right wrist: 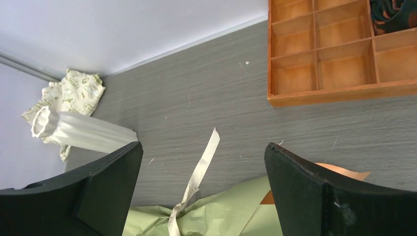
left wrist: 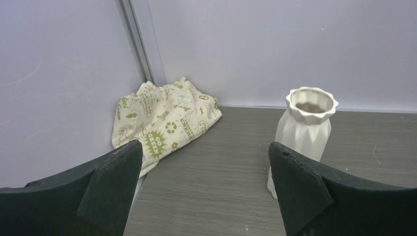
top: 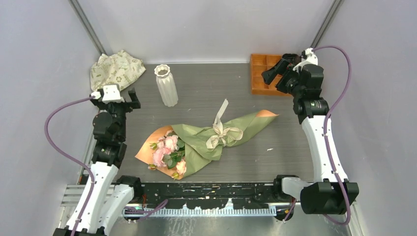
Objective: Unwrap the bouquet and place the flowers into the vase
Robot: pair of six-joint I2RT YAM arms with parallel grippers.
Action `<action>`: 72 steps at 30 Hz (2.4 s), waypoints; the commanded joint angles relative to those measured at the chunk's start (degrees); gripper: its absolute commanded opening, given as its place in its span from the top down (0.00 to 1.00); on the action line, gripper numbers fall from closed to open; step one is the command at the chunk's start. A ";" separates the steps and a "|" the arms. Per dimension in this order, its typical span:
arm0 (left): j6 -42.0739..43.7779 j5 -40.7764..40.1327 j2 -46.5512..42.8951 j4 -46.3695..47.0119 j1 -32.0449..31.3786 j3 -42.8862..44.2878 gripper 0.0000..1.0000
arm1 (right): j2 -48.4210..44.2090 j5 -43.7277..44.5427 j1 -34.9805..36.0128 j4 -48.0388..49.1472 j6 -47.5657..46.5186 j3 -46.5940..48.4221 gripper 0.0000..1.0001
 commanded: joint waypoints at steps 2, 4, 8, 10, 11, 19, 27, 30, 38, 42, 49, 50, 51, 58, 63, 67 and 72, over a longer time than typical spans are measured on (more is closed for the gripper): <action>-0.64 8.06 -0.79 -14.38 -0.05 12.58 0.00 | 3.30 -0.54 0.13 -7.75 -0.47 10.20 0.01; -4.14 11.92 0.56 -16.14 -0.06 18.65 0.00 | 5.02 -0.09 0.12 -11.05 -0.01 14.73 0.00; -22.26 12.59 1.82 -10.92 -0.06 26.47 0.00 | 5.45 -2.56 0.13 -9.16 3.58 18.00 0.01; -29.54 11.67 2.00 -9.82 -0.05 29.32 0.00 | 3.82 -7.66 -0.06 -3.83 6.23 16.22 0.00; -32.21 12.33 2.20 -10.26 -0.10 30.84 0.00 | 2.93 -10.05 -0.43 -0.52 8.34 14.77 0.00; -38.77 13.60 -2.92 -13.00 0.03 33.24 0.00 | -2.10 -23.27 -1.36 29.10 25.42 1.63 0.00; -38.18 8.62 1.89 -38.99 -0.01 47.90 0.17 | -0.16 -6.68 6.40 -4.68 10.43 12.37 0.01; -38.12 5.30 5.80 -50.44 0.02 52.36 0.28 | 1.23 0.63 12.15 -13.64 6.00 15.54 0.01; -38.47 10.55 2.18 -55.20 -0.06 40.56 0.44 | 7.00 19.33 34.06 -21.98 1.99 7.93 0.21; -36.84 8.17 -2.40 -56.87 -0.05 35.89 0.47 | 12.37 16.91 37.02 -19.85 3.87 2.96 0.38; -33.17 7.48 -3.05 -61.83 -0.06 36.61 0.48 | 21.83 17.80 39.67 -16.78 4.26 3.19 0.40; -32.46 9.81 -2.00 -62.05 -0.05 37.79 0.48 | 22.88 18.18 39.64 -16.70 4.24 3.50 0.40; -31.70 13.27 -0.82 -62.17 -0.06 38.57 0.48 | 23.86 18.39 39.67 -16.53 4.10 3.72 0.41; -30.88 36.18 1.34 -54.06 -0.05 36.56 0.41 | 29.37 17.73 39.68 -14.80 3.77 4.78 0.49; -30.98 39.18 1.12 -51.52 -0.05 38.64 0.36 | 32.07 18.28 39.66 -14.57 3.59 5.78 0.58; -30.37 39.79 1.35 -51.34 -0.05 40.69 0.33 | 31.42 18.16 39.76 -16.25 2.25 6.75 0.50; -29.41 37.45 0.38 -52.05 -0.12 40.15 0.33 | 23.27 27.54 45.59 -21.36 -3.86 7.02 0.01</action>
